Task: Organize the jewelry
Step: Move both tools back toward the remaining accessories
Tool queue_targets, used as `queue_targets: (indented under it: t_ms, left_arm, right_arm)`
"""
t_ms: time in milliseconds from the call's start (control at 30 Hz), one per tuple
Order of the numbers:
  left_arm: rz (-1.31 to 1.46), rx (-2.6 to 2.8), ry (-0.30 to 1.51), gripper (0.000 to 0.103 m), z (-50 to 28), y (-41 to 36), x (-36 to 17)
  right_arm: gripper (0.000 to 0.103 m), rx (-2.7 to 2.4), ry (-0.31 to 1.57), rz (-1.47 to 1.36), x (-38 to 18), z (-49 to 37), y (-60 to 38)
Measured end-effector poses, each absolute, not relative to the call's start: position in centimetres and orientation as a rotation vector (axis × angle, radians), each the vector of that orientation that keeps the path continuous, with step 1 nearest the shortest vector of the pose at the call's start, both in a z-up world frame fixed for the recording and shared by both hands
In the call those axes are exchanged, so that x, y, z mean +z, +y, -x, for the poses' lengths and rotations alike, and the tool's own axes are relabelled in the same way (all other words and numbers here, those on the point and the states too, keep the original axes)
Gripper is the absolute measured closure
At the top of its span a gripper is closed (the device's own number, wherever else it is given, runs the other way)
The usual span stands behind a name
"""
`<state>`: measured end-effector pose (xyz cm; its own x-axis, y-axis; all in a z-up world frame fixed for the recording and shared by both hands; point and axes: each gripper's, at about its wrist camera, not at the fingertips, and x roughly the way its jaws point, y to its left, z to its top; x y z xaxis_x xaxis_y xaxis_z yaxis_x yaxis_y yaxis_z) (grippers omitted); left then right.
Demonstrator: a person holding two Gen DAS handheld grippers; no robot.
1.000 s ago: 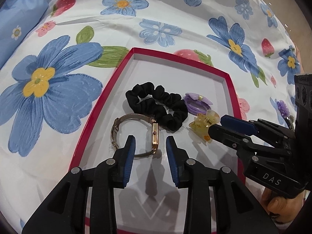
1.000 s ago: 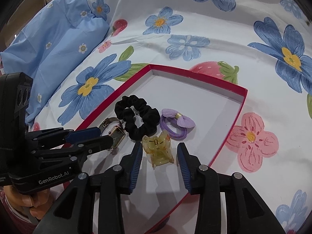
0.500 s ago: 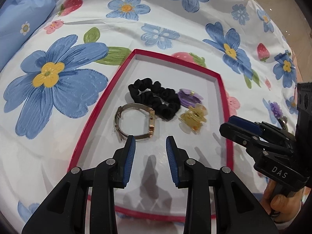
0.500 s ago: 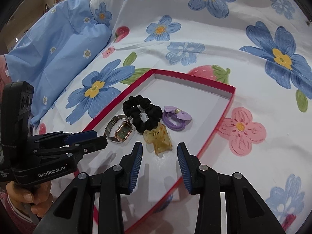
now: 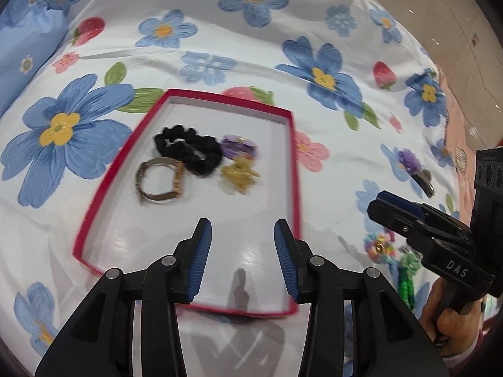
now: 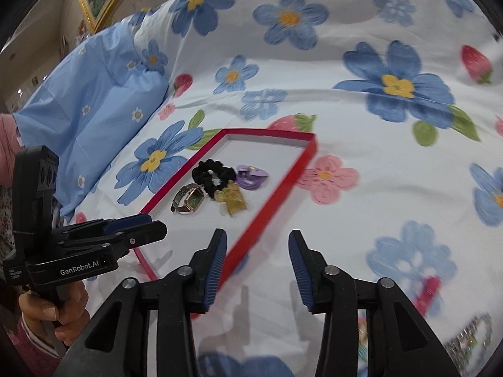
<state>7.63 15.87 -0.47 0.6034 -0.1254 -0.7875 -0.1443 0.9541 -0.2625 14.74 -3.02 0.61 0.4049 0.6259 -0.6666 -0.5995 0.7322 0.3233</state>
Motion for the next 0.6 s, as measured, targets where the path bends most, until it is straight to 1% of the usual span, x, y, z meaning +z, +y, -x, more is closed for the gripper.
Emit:
queue_targets:
  t_ms: [167,600]
  left_arm:
    - [0.299,-0.025,0.924,0.063,-7.2,13.7,0.1]
    - [0.241,-0.126,0.934,0.063,-6.5,8.0,0.3]
  right_arm:
    - [0.058,0.728,0.837,-0.067,1.1,-13.7,-6.6]
    - [0.052,0.558,0.808,-0.149,1.1,-11.2,-16.8]
